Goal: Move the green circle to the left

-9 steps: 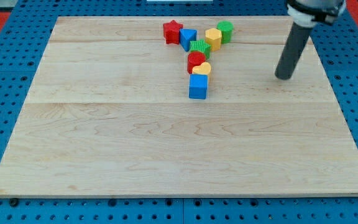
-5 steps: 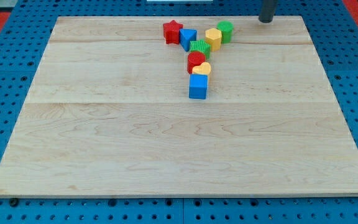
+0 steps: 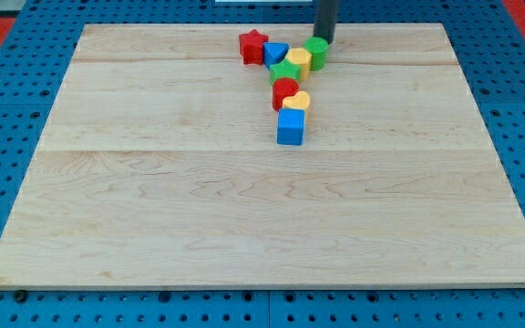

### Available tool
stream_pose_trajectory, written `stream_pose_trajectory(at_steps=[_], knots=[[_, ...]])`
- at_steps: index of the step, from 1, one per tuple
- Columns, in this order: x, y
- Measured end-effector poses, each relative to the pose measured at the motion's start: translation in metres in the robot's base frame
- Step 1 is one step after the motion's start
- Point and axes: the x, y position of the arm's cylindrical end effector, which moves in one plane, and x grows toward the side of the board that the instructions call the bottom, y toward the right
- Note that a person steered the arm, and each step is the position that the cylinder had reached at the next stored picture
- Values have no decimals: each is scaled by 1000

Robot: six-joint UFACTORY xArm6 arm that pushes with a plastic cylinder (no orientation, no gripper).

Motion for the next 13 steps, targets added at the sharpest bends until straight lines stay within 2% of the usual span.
stream_pose_trajectory(at_steps=[1, 2, 3, 4, 5, 8, 9, 12, 13], knots=[[6, 14], [18, 66], [40, 64], [41, -9], [20, -51], [-41, -46], [-40, -44], [-41, -165], [-41, -185]])
